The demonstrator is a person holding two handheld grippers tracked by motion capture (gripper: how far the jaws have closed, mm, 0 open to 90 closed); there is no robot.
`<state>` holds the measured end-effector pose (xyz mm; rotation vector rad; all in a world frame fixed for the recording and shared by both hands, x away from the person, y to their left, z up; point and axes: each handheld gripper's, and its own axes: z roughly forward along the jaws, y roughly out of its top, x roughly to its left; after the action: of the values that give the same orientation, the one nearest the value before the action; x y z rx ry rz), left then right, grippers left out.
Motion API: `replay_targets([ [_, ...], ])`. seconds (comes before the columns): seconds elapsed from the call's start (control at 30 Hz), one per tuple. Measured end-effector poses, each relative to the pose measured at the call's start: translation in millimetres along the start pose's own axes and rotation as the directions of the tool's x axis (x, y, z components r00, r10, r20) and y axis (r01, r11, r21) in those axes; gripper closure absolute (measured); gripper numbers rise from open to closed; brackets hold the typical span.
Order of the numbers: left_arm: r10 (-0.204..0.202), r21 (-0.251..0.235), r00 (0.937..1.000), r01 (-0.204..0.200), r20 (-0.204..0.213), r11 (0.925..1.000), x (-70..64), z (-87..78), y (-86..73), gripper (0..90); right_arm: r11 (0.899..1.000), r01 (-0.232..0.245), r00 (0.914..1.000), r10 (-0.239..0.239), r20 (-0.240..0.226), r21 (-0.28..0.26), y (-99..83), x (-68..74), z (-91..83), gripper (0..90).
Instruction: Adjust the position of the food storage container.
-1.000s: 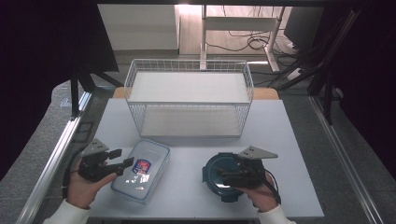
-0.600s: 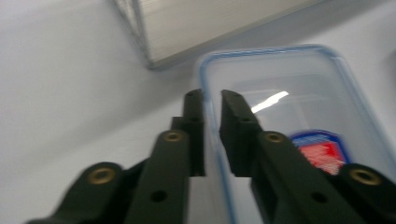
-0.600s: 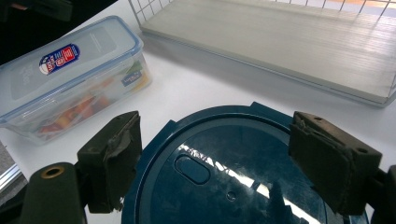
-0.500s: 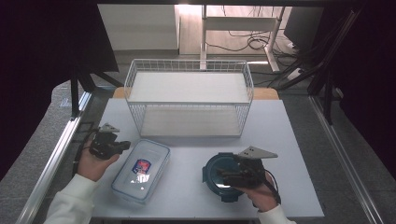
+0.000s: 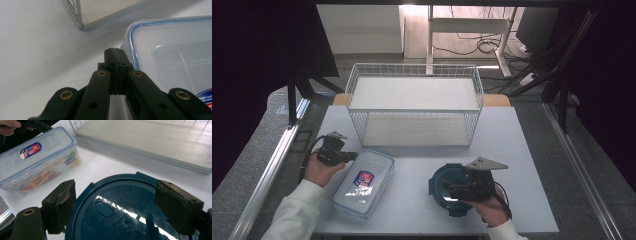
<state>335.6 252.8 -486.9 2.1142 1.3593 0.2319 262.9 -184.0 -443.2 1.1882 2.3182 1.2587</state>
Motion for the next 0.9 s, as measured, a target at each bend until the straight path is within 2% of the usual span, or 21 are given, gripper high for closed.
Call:
replay_targets([
  [0.13, 0.020, 0.003, 0.9990, -0.020, 0.041, 0.9998, -8.0, 4.9, 3.4, 90.0, 1.000, -0.005, 1.0000, 0.005, -0.001, 0.002, 0.0, 0.2, 1.0, 17.7],
  [0.2, 0.046, 0.011, 0.9976, -0.047, 0.051, 0.9989, -16.1, 8.1, 7.0, 90.0, 1.000, 0.001, 1.0000, -0.001, 0.001, 0.003, 0.1, 1.2, 1.0, 17.7],
  [0.23, 0.046, 0.011, 0.9976, -0.047, 0.051, 0.9989, -16.1, 8.1, 7.0, 90.0, 1.000, 0.001, 1.0000, -0.001, 0.001, 0.003, 0.1, 1.2, 1.0, 17.7],
  [0.27, 0.068, 0.015, 0.9959, -0.069, 0.061, 0.9975, -23.4, 10.0, 9.0, 90.0, 1.000, -0.001, 1.0000, 0.001, 0.000, 0.000, -0.2, 1.3, 1.1, 17.8],
  [0.43, 0.096, 0.021, 0.9936, -0.097, 0.059, 0.9950, -32.4, 11.4, 11.2, 90.0, 1.000, -0.002, 1.0000, 0.002, 0.002, 0.003, -0.7, -0.2, 1.1, 17.8],
  [0.53, 0.086, -0.007, 0.9953, -0.085, 0.045, 0.9963, -31.9, 0.8, 10.3, 90.0, 1.000, -0.004, 1.0000, 0.004, 0.004, 0.002, -1.1, -0.9, 0.8, 17.8],
  [0.63, 0.091, -0.052, 0.9934, -0.088, 0.070, 0.9948, -39.1, -17.7, 5.5, 90.0, 1.000, -0.006, 1.0000, 0.006, 0.006, -0.001, -1.2, -1.3, -0.4, 17.9],
  [0.77, 0.134, -0.100, 0.9799, -0.120, 0.147, 0.9877, -67.6, -43.7, -9.3, 90.0, 1.000, -0.009, 0.9999, 0.009, 0.009, 0.000, -1.3, -1.8, 0.0, 17.9],
  [0.83, 0.163, -0.113, 0.9655, -0.142, 0.203, 0.9834, -86.0, -52.2, -18.6, 90.0, 1.000, -0.008, 0.9999, 0.008, 0.009, 0.000, -1.3, -1.5, 0.6, 17.9],
  [0.87, 0.194, -0.103, 0.9497, -0.174, 0.246, 0.9794, -102.6, -55.8, -27.3, 90.0, 1.000, -0.005, 0.9999, 0.005, 0.009, 0.002, -1.5, -0.3, 1.3, 17.9],
  [0.9, 0.194, -0.103, 0.9497, -0.174, 0.246, 0.9794, -102.6, -55.8, -27.3, 90.0, 1.000, -0.005, 0.9999, 0.005, 0.009, 0.002, -1.5, -0.3, 1.3, 17.9],
])
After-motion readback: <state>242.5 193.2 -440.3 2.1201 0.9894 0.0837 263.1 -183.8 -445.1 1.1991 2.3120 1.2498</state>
